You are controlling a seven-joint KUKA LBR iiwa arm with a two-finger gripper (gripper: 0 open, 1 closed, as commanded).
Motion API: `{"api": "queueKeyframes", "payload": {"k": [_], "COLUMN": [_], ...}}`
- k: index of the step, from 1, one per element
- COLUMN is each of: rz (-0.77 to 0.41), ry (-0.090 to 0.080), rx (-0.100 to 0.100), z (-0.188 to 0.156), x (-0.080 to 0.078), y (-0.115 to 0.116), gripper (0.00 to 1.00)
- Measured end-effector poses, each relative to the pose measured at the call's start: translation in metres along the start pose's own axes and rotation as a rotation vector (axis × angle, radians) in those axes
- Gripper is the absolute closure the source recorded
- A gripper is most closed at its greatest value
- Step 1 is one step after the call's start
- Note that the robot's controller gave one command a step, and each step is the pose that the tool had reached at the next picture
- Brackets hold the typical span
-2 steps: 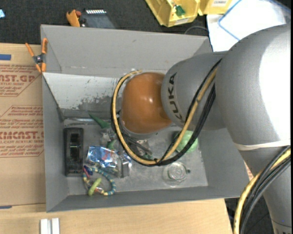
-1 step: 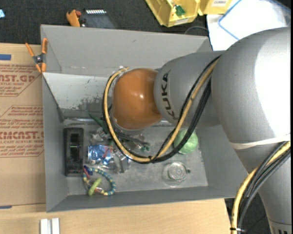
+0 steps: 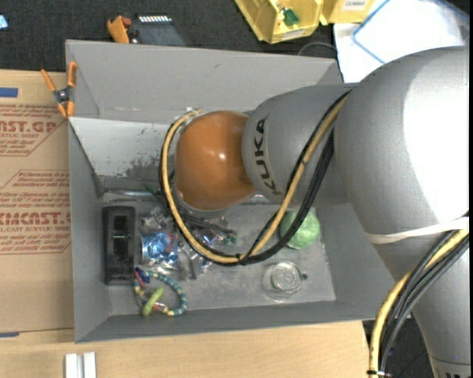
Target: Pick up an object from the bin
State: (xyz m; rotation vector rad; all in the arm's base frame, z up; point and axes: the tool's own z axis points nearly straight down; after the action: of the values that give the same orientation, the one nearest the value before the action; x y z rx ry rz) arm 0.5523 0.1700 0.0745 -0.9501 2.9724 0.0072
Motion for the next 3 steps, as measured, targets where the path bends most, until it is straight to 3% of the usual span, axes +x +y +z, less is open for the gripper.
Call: {"api": "queueKeyframes", "payload": {"k": [1, 2, 3], "rz": [0.276, 0.116, 0.066], "ry": [0.001, 0.004, -0.006], "rx": [-0.001, -0.002, 0.0], "z": [-0.031, -0.111, -0.072], "x": [0.018, 0.017, 0.007], "y": [0.0, -0.016, -0.022], "gripper": [0.0, 0.0, 0.0]}}
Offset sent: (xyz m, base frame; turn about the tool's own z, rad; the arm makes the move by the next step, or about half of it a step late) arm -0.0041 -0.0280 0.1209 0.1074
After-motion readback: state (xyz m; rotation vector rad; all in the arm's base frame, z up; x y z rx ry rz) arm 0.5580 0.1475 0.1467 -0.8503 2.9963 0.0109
